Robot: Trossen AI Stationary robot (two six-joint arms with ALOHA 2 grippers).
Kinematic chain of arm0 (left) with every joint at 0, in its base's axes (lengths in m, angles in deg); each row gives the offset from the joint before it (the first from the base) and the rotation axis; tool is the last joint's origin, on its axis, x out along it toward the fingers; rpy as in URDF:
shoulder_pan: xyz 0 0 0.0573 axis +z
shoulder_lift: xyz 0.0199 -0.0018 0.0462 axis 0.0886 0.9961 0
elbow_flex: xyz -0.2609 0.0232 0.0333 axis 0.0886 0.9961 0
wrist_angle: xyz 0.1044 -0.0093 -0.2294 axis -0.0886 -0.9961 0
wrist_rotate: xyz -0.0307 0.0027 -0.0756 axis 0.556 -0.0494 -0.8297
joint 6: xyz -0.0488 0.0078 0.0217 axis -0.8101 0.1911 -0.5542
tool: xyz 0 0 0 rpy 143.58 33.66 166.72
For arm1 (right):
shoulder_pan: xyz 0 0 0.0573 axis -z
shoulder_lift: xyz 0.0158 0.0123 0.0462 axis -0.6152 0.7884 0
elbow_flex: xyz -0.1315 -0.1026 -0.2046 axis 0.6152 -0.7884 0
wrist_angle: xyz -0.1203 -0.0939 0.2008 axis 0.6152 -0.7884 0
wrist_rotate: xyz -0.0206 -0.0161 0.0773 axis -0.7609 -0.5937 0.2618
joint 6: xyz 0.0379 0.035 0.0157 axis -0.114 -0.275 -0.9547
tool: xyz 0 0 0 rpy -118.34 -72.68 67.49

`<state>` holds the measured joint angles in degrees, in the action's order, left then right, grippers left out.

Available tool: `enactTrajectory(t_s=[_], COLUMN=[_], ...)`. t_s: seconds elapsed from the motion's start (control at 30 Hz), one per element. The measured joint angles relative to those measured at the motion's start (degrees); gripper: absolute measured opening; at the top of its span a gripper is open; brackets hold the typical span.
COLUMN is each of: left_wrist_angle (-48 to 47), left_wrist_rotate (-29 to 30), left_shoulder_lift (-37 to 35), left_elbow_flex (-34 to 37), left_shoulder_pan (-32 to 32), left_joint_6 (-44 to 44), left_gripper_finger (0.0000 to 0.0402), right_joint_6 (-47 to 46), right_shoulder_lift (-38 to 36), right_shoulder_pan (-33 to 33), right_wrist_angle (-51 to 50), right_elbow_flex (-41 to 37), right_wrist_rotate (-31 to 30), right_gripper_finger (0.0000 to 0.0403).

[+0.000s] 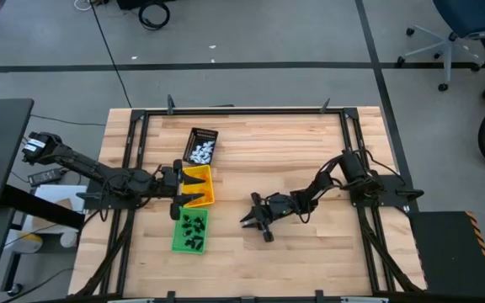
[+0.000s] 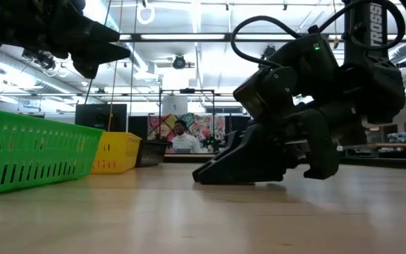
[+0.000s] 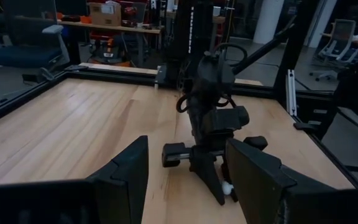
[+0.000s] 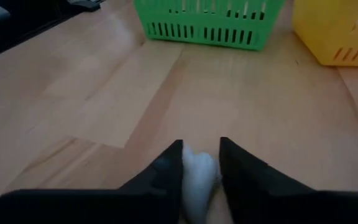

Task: Sort Halloween decoration
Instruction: Put the white ghost plush toy into the black basket

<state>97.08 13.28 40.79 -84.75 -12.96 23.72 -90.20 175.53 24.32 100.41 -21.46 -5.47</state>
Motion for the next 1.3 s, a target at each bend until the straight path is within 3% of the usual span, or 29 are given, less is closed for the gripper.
enactTrajectory(t_s=[0.2,0.33,0.53,0.73,0.93,1.1,1.3], left_wrist_angle=[-0.02,0.0,-0.25,-6.57,-14.05,-15.94,-20.75], left_wrist_rotate=[0.0,0.0,0.0,-0.01,-0.02,-0.01,0.0], left_shoulder_lift=[0.0,0.0,-0.01,-1.86,-8.86,-14.07,-15.55], left_elbow_flex=[0.0,0.0,0.0,0.0,0.0,-0.05,0.0], left_shoulder_pan=[0.0,0.0,0.0,0.01,0.24,0.26,0.24], left_joint_6=[1.25,1.27,1.14,1.25,0.67,1.54,-1.04], left_gripper_finger=[0.0189,0.0189,0.0189,0.0189,0.0189,0.0189,0.0189], right_joint_6=[-0.22,-1.24,-2.73,1.16,2.27,2.96,3.75], right_shoulder_lift=[-0.02,-1.94,-9.7,-12.21,-11.14,-4.0,3.2], right_shoulder_pan=[0.09,0.76,4.62,9.48,15.81,18.65,20.43], right_wrist_angle=[-0.01,-2.51,-16.07,-29.1,-36.21,-39.57,-47.06], right_elbow_flex=[-0.25,-0.18,3.59,13.42,24.02,34.88,49.08], right_wrist_rotate=[-0.13,0.04,-0.51,-3.59,-2.05,-0.34,-7.34], right_gripper_finger=[0.0058,0.0058,0.0065,0.0064,0.0064,0.0064,0.0064])
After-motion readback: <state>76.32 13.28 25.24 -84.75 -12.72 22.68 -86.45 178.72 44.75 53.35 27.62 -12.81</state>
